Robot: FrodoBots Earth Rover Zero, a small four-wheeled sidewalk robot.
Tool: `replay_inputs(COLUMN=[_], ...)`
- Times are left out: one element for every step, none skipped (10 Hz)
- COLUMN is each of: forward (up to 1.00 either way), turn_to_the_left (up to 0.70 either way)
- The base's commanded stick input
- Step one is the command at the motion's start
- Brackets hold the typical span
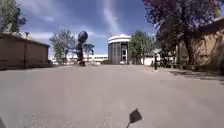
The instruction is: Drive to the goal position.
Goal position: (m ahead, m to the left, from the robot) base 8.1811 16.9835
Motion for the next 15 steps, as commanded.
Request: replay_inputs(forward=[0.70,0.70,0.70,0.70,0.70,0.70,0.70,0.70,0.70,0.70,0.70,0.70,0.70,0.70,0.70], turn_to_the_left=[0.06,0.06,0.06,0.06,0.06,0.06,0.06,0.06,0.06,0.06,0.06,0.06,0.06,0.06,0.06])
